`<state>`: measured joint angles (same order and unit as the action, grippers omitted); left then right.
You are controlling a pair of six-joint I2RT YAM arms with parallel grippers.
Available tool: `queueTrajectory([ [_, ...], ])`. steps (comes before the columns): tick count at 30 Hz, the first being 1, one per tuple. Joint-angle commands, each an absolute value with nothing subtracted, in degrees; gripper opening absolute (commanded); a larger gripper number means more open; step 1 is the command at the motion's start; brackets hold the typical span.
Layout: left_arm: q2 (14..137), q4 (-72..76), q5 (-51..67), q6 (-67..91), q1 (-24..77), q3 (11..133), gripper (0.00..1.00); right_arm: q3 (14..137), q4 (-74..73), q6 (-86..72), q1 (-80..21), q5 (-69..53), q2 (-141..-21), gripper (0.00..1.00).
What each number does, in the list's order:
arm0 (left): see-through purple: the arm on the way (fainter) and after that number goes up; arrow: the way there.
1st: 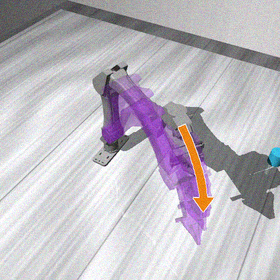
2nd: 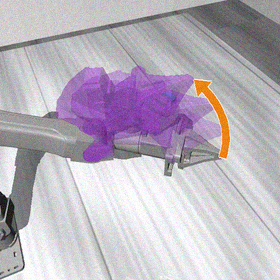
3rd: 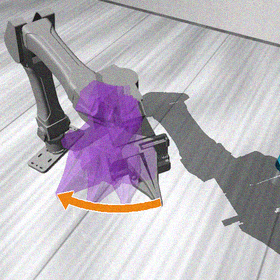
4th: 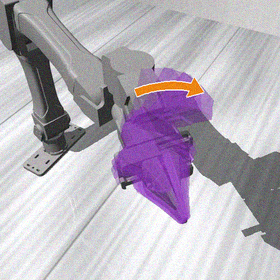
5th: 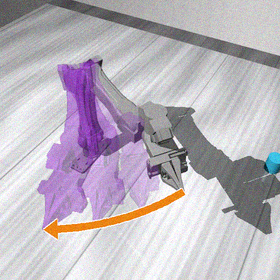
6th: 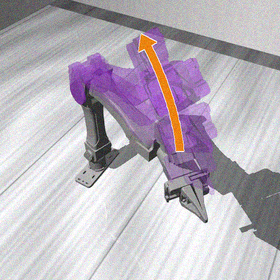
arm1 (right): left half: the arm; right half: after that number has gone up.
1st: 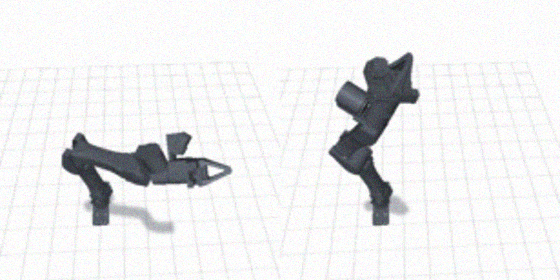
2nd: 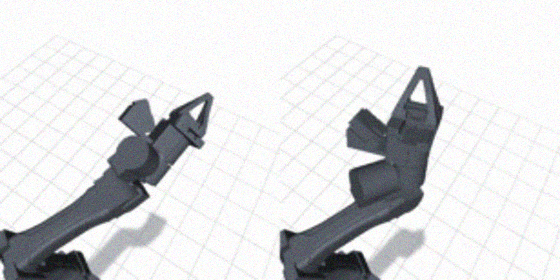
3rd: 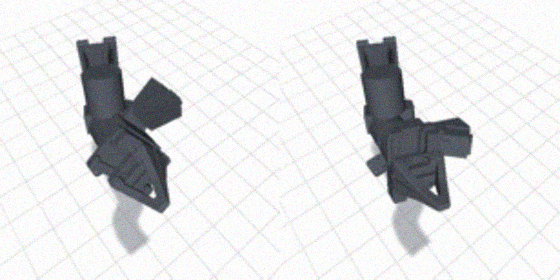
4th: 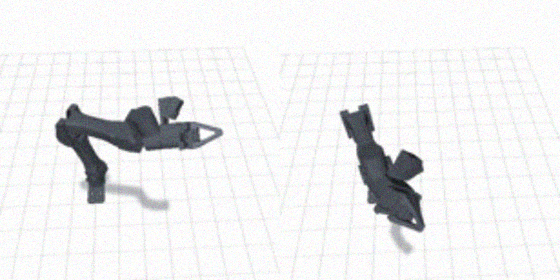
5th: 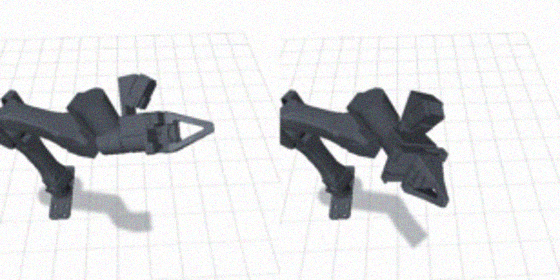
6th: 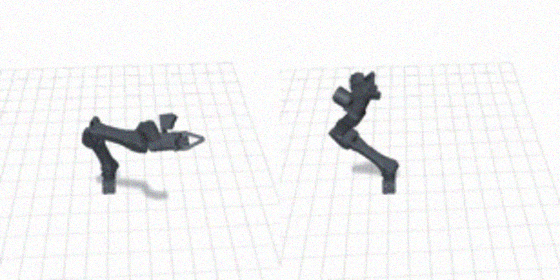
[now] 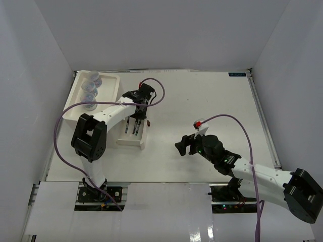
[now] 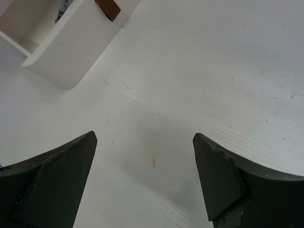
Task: Sort the stationery into containers
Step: Place the pen in the drawer, then close the drawer in the storage box.
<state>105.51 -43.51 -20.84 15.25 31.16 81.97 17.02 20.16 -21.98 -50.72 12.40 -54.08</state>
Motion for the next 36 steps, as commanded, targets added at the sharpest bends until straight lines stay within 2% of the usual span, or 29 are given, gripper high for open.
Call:
queueTrajectory([
  [1, 102.75, -44.30, -22.50, 13.80, 30.50, 84.99, 0.38, 17.58, 21.62, -18.29, -50.89, 10.46, -54.40, 0.89],
  [5, 100.47, -44.38, -20.76, 13.98, 30.50, 86.22, 0.59, 18.36, 21.53, -15.83, -50.89, 9.76, -55.28, 0.93],
  [6, 99.85, -44.38, -20.05, 13.97, 30.50, 86.48, 0.68, 18.54, 21.53, -15.21, -50.89, 9.58, -55.54, 0.96],
  [9, 96.51, -44.38, -17.23, 14.33, 30.50, 88.24, 0.82, 19.94, 21.09, -13.01, -50.98, 9.84, -57.04, 0.98],
  [11, 93.10, -44.30, -15.22, 14.68, 30.50, 90.07, 0.86, 21.09, 21.62, -10.30, -50.89, 10.28, -58.09, 0.98],
  [14, 87.39, -42.82, -14.07, 14.25, 30.50, 92.10, 0.89, 21.62, 24.16, -6.78, -50.89, 10.89, -59.85, 0.96],
  [17, 80.45, -39.04, -14.23, 12.31, 30.15, 91.15, 0.91, 26.08, 22.87, -3.18, -50.71, 12.49, -63.45, 0.90],
  [24, 69.53, -31.20, -21.35, 10.20, 24.01, 84.21, 0.95, 37.34, 20.04, -0.26, -47.82, -2.42, -75.83, 0.90],
  [31, 66.27, -29.09, -15.31, 11.50, 7.24, 81.13, 0.98, 48.94, 20.13, 3.77, -45.09, -12.56, -90.33, 0.92],
  [36, 64.69, -25.85, -6.51, 15.38, -6.12, 78.05, 0.98, 55.80, 20.13, 7.29, -44.47, -19.58, -97.45, 0.94],
])
